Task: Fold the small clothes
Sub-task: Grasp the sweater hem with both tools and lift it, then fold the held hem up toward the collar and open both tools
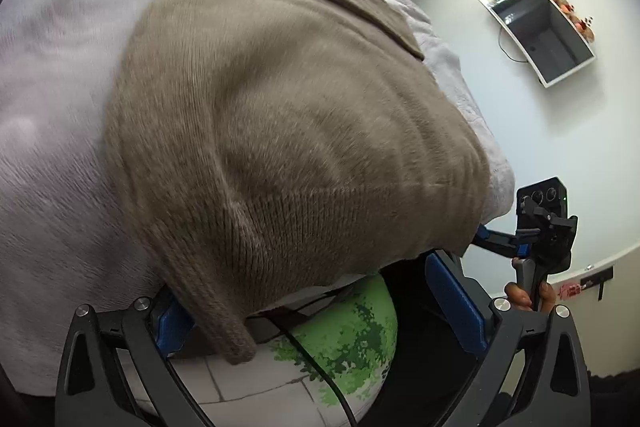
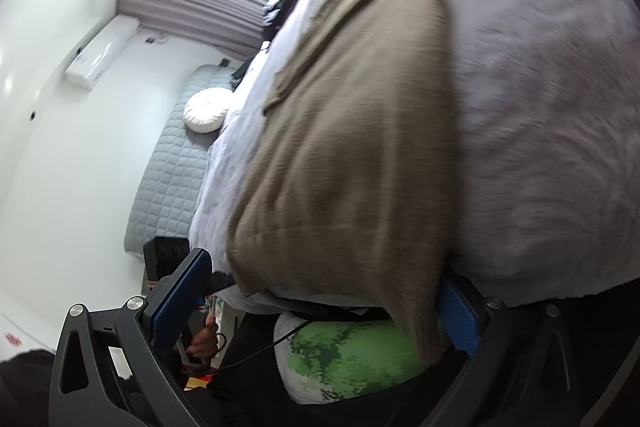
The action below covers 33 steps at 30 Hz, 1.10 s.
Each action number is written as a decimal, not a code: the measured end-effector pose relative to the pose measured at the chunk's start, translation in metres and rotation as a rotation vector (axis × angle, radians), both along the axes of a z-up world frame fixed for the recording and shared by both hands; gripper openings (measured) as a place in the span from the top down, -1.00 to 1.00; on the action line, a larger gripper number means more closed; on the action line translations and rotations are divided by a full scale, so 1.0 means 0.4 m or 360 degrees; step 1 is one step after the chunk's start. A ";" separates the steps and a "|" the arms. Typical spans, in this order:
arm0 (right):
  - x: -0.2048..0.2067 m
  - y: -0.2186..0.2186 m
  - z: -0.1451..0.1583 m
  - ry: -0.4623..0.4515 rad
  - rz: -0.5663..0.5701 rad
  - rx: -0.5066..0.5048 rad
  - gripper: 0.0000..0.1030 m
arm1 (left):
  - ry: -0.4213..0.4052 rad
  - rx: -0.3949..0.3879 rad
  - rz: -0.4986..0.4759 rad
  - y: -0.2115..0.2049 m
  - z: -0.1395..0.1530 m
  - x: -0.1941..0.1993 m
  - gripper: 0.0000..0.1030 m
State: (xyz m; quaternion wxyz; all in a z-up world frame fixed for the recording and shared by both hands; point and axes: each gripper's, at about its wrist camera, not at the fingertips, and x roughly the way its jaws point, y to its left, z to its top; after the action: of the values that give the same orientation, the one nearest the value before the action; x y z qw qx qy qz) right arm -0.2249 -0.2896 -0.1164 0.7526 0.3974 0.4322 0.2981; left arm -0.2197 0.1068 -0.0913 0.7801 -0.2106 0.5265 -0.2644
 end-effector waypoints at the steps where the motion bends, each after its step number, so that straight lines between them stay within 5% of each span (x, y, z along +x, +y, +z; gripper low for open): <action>1: -0.002 -0.005 -0.003 0.0006 -0.0011 0.0028 -0.99 | -0.0018 0.0002 0.0021 0.000 0.003 -0.004 -0.95; 4: -0.010 -0.012 -0.007 0.0031 -0.0045 0.0075 -0.70 | -0.0030 0.0005 0.0082 0.010 0.011 -0.007 -0.36; 6: -0.007 -0.007 -0.015 0.0086 -0.0049 0.0077 0.39 | -0.0015 0.0013 0.0100 0.024 0.007 -0.002 0.52; 8: -0.006 -0.001 -0.022 0.0117 -0.0036 0.0094 0.80 | 0.0008 -0.0051 0.0097 0.043 0.005 0.005 0.65; 17: 0.028 -0.013 0.134 -0.0216 -0.0025 0.0506 0.80 | -0.0284 -0.0345 0.0172 0.108 0.180 0.040 0.72; 26: 0.261 -0.006 0.344 -0.0446 -0.0027 0.0521 0.81 | -0.0594 -0.0248 0.0208 0.130 0.376 0.290 0.72; 33: 0.556 -0.027 0.411 -0.0418 -0.0094 0.0463 0.81 | -0.0668 -0.0185 0.0256 0.125 0.439 0.577 0.72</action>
State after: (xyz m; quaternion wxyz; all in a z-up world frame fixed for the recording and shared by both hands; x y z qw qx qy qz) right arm -0.0026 -0.3002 0.0481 0.7455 0.4722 0.2710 0.3845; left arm 0.0112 0.1567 0.0845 0.8776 -0.2368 0.3182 -0.2693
